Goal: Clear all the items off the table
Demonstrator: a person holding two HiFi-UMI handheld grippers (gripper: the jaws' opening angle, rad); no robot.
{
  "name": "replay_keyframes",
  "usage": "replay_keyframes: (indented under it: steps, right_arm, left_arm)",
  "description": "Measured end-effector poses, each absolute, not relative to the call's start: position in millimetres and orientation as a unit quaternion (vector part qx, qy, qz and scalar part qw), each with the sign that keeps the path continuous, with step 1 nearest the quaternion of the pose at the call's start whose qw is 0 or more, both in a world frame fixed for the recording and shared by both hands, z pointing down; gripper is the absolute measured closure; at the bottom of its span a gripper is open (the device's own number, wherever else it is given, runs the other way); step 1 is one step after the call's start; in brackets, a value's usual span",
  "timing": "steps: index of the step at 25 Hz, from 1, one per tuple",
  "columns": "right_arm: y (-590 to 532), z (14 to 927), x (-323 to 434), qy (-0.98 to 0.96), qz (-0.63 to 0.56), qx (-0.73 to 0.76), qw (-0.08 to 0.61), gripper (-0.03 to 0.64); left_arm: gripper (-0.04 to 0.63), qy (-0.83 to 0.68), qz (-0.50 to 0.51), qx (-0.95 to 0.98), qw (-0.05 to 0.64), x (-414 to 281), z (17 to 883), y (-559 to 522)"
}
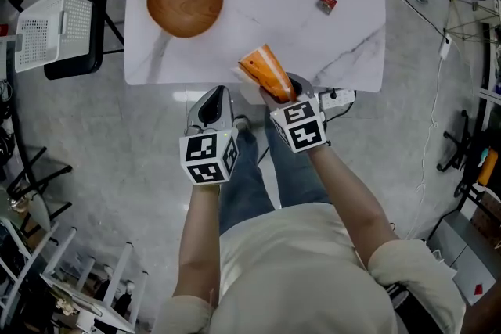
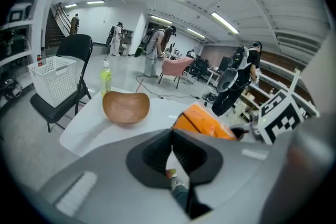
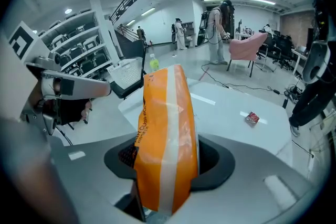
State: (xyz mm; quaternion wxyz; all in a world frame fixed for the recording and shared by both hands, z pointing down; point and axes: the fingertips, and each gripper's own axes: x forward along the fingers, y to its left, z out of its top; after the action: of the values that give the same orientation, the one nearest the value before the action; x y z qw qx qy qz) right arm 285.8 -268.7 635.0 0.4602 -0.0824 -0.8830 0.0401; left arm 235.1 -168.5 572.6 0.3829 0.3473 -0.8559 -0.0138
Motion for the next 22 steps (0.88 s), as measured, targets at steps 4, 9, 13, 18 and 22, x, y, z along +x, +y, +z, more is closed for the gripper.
replay_keyframes:
  steps: [4, 9, 13, 18, 22]
  right_arm:
    - [-270, 612, 294, -0.888, 0.037, -0.076, 0.452, 0.396]
    - [-269, 585, 301, -0.895, 0.032, -0.069, 0.439, 0.396]
    - [-268, 567, 305, -0.899, 0.027, -0.066, 0.432, 0.396]
    - [-263, 543, 311, -0.903, 0.018, -0.066, 0.423, 0.396]
    - [-257, 523, 320, -0.908, 0.016, -0.064, 0.413, 0.396]
  left_arm:
    - [0.586, -0.856, -0.012, 0.355, 0.376, 244, 549, -167]
    - [0.586, -0.855, -0.004, 0.365, 0.369, 252, 524, -163]
    - [0.586, -0.855, 0.0, 0.37, 0.363, 256, 506, -160]
    - [0.586, -0.856, 0.004, 0.376, 0.356, 262, 486, -154]
    - [0.586, -0.856, 0.004, 0.38, 0.35, 271, 470, -149]
